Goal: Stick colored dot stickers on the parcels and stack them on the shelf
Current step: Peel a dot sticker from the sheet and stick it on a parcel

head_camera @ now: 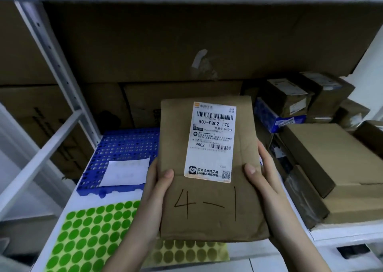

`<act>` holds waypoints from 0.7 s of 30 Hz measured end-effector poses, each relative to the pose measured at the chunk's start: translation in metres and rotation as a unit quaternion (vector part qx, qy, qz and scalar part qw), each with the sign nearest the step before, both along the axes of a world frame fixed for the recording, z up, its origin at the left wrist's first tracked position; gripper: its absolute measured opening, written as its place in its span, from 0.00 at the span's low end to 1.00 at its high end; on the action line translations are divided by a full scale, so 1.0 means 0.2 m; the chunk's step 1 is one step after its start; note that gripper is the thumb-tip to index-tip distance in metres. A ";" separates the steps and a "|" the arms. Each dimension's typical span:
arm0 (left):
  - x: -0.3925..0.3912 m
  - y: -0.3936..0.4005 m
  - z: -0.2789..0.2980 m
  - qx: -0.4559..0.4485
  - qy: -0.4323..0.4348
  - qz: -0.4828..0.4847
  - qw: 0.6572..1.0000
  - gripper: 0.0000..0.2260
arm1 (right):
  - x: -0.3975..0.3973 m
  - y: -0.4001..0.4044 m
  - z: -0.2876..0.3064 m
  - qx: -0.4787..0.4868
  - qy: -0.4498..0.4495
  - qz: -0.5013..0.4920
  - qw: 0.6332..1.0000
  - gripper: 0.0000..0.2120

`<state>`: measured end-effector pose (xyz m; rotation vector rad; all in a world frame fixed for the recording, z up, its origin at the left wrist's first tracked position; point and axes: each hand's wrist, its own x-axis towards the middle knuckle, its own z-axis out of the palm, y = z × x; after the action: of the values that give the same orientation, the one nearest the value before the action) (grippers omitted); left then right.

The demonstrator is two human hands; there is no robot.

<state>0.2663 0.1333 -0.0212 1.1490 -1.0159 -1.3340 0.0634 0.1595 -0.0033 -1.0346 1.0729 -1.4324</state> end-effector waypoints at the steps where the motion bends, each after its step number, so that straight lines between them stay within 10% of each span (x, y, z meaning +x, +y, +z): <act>1: 0.04 0.00 -0.02 -0.018 -0.005 0.004 1.000 0.20 | 0.01 0.01 0.01 0.005 -0.002 0.001 1.000 0.27; 8: 0.06 -0.04 0.06 -0.051 -0.080 0.059 0.994 0.37 | 0.04 0.08 0.06 0.015 -0.016 0.003 1.000 0.27; 12: 0.05 0.05 0.07 -0.034 -0.020 0.078 0.996 0.18 | 0.06 0.09 0.07 -0.004 0.005 -0.002 1.000 0.26; 21: -0.02 0.09 0.02 -0.012 0.015 0.085 0.996 0.21 | 0.03 0.00 -0.05 0.008 0.032 -0.030 0.999 0.25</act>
<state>0.2631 0.1507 -0.0170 1.1679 -0.8899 -1.1977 0.0701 0.1596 -0.0142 -1.0514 1.1692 -1.4440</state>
